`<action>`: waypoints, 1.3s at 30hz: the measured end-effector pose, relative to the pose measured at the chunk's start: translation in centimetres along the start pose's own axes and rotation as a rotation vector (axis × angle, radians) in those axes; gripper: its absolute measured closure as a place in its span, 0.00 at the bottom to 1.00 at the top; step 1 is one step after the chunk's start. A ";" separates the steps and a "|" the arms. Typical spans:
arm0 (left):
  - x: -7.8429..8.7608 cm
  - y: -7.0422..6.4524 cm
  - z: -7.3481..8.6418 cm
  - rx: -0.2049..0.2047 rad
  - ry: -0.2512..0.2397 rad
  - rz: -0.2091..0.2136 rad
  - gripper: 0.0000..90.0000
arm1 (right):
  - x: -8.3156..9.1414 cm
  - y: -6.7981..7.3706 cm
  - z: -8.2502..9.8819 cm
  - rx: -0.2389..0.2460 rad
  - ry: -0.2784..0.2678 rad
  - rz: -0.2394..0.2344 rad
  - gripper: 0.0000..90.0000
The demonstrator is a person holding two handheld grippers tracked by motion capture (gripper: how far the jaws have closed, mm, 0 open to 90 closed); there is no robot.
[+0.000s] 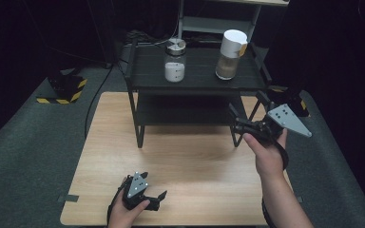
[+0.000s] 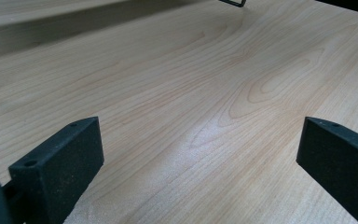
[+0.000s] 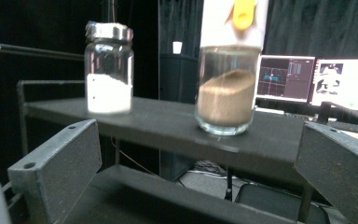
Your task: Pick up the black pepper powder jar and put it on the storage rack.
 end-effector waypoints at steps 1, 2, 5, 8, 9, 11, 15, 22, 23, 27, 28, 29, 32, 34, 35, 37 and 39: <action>0.0 0.0 0.0 -0.002 0.001 0.000 0.01 | 0.2 0.0 0.2 0.004 0.001 -0.002 0.00; 0.0 0.0 0.0 -0.001 0.000 0.000 0.01 | 0.4 0.1 0.5 0.005 0.001 -0.004 0.00; 0.0 -0.1 0.0 -0.006 0.000 0.001 0.01 | 1.2 0.1 1.3 0.006 0.008 -0.011 0.00; -0.1 -0.1 0.0 -0.019 -0.002 0.004 0.01 | 1.9 0.1 2.0 0.009 0.014 -0.016 0.00; -0.1 -0.2 0.0 -0.018 -0.002 0.003 0.01 | 2.2 0.1 2.3 0.010 0.015 -0.016 0.00; -0.1 -0.2 0.0 -0.021 -0.002 0.005 0.01 | 2.7 0.0 2.8 0.011 0.019 -0.021 0.00; -0.2 -0.1 0.0 -0.022 -0.003 0.008 0.01 | 3.8 0.0 4.0 0.029 0.033 -0.027 0.00; -0.3 -0.2 0.0 -0.031 -0.005 0.011 0.01 | 5.8 0.2 6.3 0.059 0.076 -0.036 0.00; -0.3 -0.2 0.0 -0.032 -0.005 0.012 0.01 | 6.0 0.3 6.6 0.062 0.084 -0.037 0.00; -0.4 -0.1 -0.1 -0.035 -0.001 0.014 0.01 | 7.0 0.4 8.2 0.056 0.123 -0.036 0.00; -0.4 -0.2 -0.1 -0.034 -0.001 0.014 0.01 | 7.3 0.4 8.7 0.054 0.131 -0.034 0.00; -0.4 -0.2 -0.1 -0.034 -0.001 0.014 0.01 | 7.5 0.4 9.1 0.053 0.141 -0.033 0.00; -0.4 -0.1 -0.1 -0.034 -0.001 0.016 0.01 | 8.2 0.5 10.5 0.036 0.181 -0.026 0.00; -0.5 -0.1 -0.2 -0.034 0.002 0.018 0.01 | 8.5 0.5 11.2 0.036 0.202 -0.021 0.00; -0.5 -0.1 -0.2 -0.034 0.003 0.019 0.01 | 8.6 0.5 11.7 0.033 0.221 -0.019 0.00; -0.5 0.0 -0.3 -0.032 0.005 0.020 0.01 | 9.0 0.6 12.2 0.040 0.245 -0.014 0.00; -0.6 0.0 -0.3 -0.030 0.006 0.021 0.01 | 9.5 0.7 13.0 0.051 0.259 -0.017 0.00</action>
Point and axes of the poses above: each handheld gripper's, and its own axes: x roughly backward along the jaws, z roughly out of its underside, y roughly to its left, the point moved 1 cm from there along -x, roughly forward along the jaws, and after that the axes turned 6 degrees about z, right-handed, at the moved point
